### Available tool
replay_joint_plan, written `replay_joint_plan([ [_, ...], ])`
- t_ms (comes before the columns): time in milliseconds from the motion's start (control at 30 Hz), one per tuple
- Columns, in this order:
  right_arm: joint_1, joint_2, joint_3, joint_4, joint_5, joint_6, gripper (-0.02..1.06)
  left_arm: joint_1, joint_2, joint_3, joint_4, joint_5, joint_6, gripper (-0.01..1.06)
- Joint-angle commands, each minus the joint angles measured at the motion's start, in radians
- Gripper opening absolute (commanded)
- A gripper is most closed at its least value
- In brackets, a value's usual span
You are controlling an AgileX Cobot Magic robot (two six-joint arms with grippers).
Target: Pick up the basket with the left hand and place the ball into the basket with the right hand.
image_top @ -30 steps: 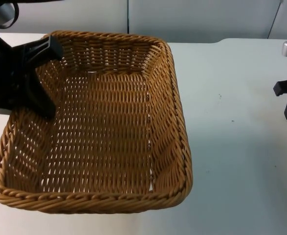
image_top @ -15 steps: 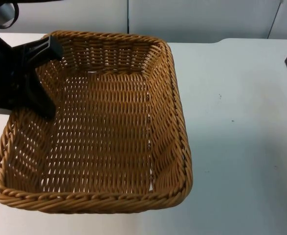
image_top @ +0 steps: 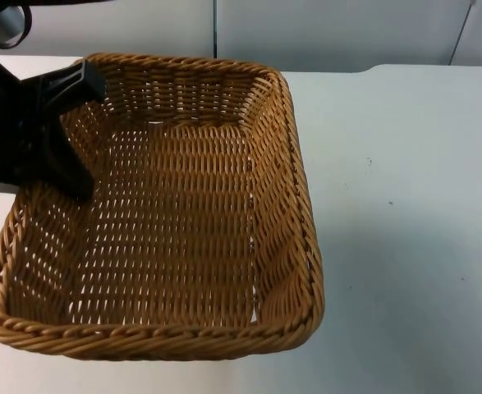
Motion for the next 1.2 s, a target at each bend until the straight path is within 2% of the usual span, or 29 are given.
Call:
replay_joint_plan([
  [0, 0.065, -0.043, -0.004, -0.006, 0.002, 0.006, 0.00, 0.002, -0.011, 0.003, -0.020, 0.006, 0.000, 0.00],
  [367, 0.318, -0.064, -0.004, -0.006, -0.023, -0.023, 0.00, 0.002, -0.011, 0.003, -0.020, 0.006, 0.000, 0.00],
  [667, 0.445, -0.059, 0.015, -0.005, -0.057, -0.041, 0.00, 0.002, -0.011, 0.003, -0.024, 0.006, 0.000, 0.00],
  [933, 0.456, 0.048, 0.047, -0.001, -0.078, -0.041, 0.00, 0.002, -0.011, 0.003, -0.026, 0.004, 0.000, 0.00],
  [1167, 0.456, 0.190, 0.047, 0.059, -0.155, -0.047, 0.00, 0.002, -0.011, 0.003, -0.028, 0.005, 0.000, 0.00],
])
